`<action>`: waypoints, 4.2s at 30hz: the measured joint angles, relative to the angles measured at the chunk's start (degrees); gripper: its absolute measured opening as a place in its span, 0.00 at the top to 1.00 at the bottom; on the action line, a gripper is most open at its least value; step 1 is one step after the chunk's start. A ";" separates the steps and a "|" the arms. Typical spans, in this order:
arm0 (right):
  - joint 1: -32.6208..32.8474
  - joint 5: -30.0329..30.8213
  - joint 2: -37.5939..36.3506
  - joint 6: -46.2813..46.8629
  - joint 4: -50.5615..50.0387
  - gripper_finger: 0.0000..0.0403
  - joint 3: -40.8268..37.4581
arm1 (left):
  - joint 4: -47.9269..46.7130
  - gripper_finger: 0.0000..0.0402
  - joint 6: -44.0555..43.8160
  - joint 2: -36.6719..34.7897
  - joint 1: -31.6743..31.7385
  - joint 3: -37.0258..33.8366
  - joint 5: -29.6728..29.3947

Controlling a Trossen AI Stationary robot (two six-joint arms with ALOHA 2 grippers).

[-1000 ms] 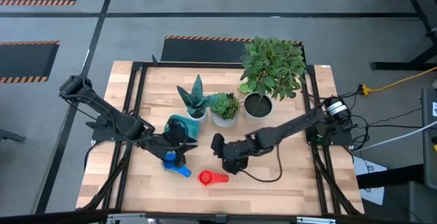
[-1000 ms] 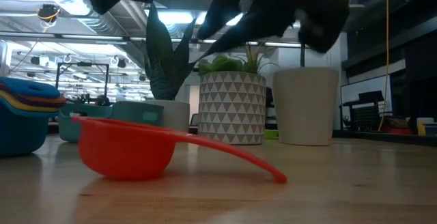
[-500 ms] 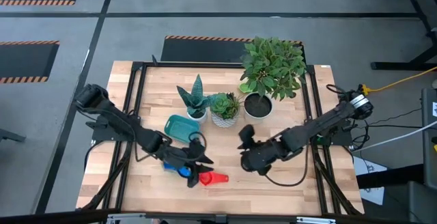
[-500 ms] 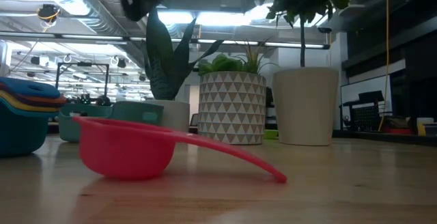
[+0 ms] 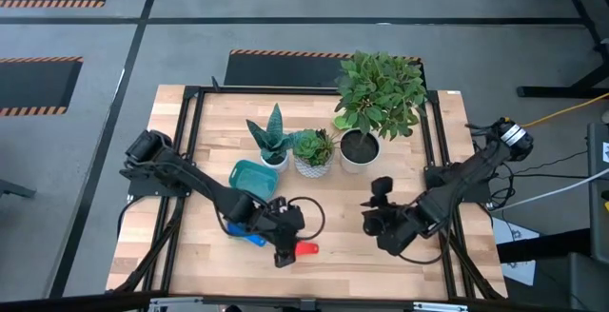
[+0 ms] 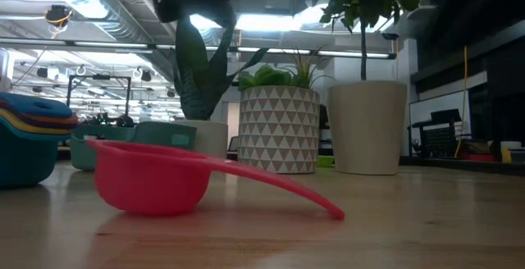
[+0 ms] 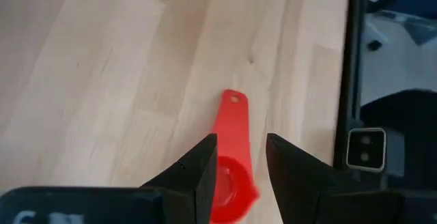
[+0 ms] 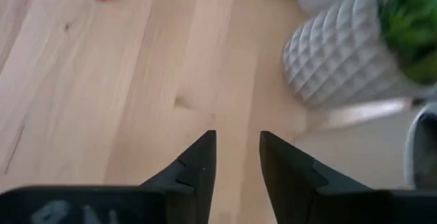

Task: Nest measuring cups in basket
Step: Stack the red measuring cup into the blue measuring cup

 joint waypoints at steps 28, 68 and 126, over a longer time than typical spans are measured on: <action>0.88 2.26 -0.28 13.43 9.56 0.71 -12.15 | -7.33 0.70 -22.81 3.54 -0.98 -3.00 1.19; 1.13 -16.40 0.11 17.97 37.90 0.71 -12.13 | -1.69 0.70 -21.93 11.25 1.01 -3.12 10.93; -0.30 -49.25 26.46 21.10 75.97 0.71 -12.09 | 0.10 0.70 -16.58 11.25 0.98 -3.10 12.31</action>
